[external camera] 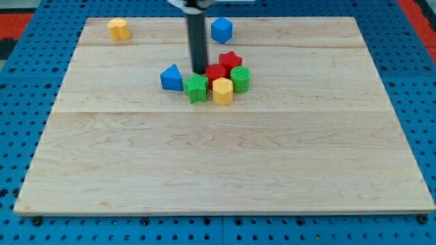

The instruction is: Slide the green circle to the top right

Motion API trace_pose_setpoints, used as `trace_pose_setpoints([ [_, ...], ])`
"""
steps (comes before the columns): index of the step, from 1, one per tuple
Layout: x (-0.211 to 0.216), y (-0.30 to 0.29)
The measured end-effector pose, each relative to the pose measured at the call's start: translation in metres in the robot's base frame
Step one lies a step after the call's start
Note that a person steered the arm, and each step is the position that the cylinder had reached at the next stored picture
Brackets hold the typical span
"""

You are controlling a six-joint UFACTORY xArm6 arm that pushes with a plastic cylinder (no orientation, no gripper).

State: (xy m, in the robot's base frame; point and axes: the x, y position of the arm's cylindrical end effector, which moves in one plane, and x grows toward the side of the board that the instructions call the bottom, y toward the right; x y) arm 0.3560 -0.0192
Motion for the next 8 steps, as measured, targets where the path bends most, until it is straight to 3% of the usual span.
trace_pose_setpoints([
  [2, 0.037, 0.058],
  [8, -0.09, 0.189],
])
